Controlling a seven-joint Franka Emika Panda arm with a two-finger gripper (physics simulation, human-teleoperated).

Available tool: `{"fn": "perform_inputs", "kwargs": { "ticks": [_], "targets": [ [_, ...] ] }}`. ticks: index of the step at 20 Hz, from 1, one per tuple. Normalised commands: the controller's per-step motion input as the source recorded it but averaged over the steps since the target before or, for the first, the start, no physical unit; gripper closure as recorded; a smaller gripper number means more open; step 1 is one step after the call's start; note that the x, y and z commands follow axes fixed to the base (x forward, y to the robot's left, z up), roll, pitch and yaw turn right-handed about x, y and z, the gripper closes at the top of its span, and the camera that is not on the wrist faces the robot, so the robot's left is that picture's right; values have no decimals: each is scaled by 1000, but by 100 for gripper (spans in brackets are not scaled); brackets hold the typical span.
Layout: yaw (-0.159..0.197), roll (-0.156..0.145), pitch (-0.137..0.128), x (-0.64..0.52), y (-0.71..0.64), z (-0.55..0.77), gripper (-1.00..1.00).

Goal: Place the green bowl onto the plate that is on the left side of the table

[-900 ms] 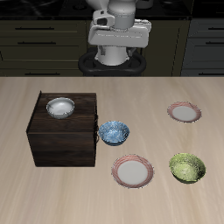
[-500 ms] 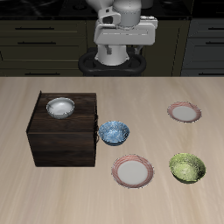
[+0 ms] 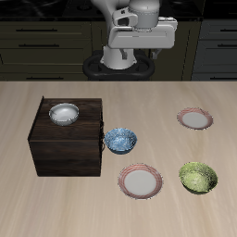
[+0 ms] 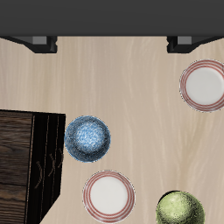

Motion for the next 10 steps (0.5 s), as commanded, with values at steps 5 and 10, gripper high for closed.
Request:
{"fn": "perform_inputs", "kwargs": {
  "ticks": [5, 10],
  "targets": [
    [-2, 11, 9, 335, 314, 16, -100],
    [-14, -21, 1, 249, 165, 85, -100]
  ]
}}
